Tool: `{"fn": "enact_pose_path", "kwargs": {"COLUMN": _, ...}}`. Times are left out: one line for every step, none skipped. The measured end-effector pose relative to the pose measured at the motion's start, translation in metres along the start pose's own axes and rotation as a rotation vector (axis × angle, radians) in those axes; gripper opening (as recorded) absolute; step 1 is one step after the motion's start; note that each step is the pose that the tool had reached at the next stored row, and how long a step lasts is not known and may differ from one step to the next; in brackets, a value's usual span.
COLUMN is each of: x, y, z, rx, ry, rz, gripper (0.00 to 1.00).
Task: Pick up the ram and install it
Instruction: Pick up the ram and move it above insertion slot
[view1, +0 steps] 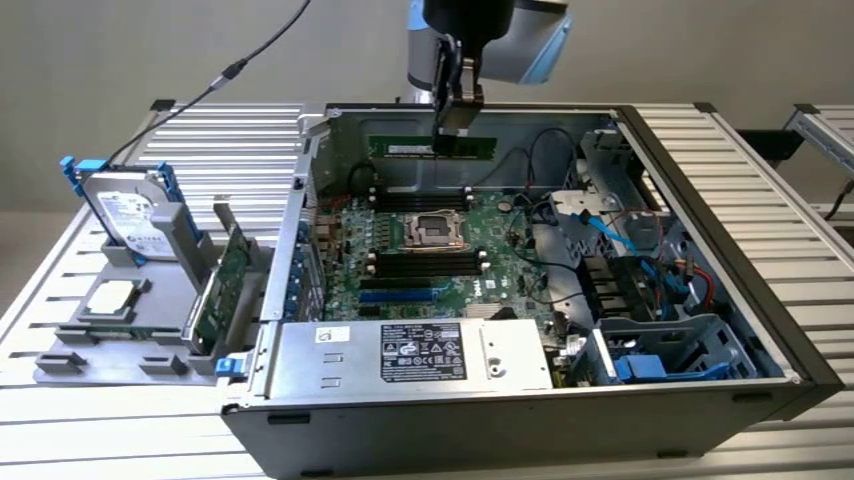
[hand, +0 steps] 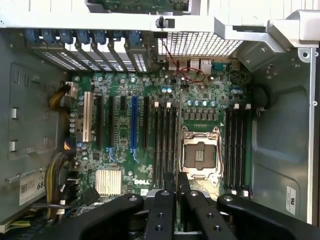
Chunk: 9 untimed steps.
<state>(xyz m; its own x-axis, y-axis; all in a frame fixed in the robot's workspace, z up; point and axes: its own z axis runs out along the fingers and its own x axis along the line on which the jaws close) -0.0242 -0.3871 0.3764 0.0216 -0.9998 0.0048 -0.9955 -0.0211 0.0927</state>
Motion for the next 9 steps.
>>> {"fn": "enact_pose_path", "kwargs": {"x": -0.0016, "y": -0.0006, "z": 0.0011, "rx": 0.0004, "ry": 0.0002, "rz": -0.001, "gripper": 0.14}}
{"fn": "enact_pose_path", "kwargs": {"x": -0.0033, "y": -0.0010, "z": 0.0021, "rx": 0.0008, "ry": 0.0002, "rz": -0.002, "gripper": 0.14}}
{"fn": "enact_pose_path", "kwargs": {"x": -0.0045, "y": -0.0011, "z": 0.0028, "rx": 0.0011, "ry": 0.0002, "rz": -0.003, "gripper": 0.14}}
{"fn": "enact_pose_path", "kwargs": {"x": -0.0049, "y": -0.0012, "z": 0.0032, "rx": 0.0011, "ry": 0.0002, "rz": -0.003, "gripper": 0.14}}
{"fn": "enact_pose_path", "kwargs": {"x": -0.0051, "y": -0.0013, "z": 0.0034, "rx": 0.0013, "ry": 0.0001, "rz": -0.003, "gripper": 0.14}}
{"fn": "enact_pose_path", "kwargs": {"x": -0.0054, "y": -0.0014, "z": 0.0035, "rx": 0.0012, "ry": 0.0004, "rz": -0.004, "gripper": 0.14}}
{"fn": "enact_pose_path", "kwargs": {"x": -0.0058, "y": -0.0019, "z": 0.0036, "rx": 0.0012, "ry": 0.0004, "rz": -0.004, "gripper": 0.14}}
{"fn": "enact_pose_path", "kwargs": {"x": -0.0064, "y": -0.0029, "z": 0.0035, "rx": 0.0012, "ry": 0.0005, "rz": -0.004, "gripper": 0.14}}
{"fn": "enact_pose_path", "kwargs": {"x": -0.0074, "y": -0.0041, "z": 0.0035, "rx": 0.0012, "ry": 0.0005, "rz": -0.005, "gripper": 0.14}}
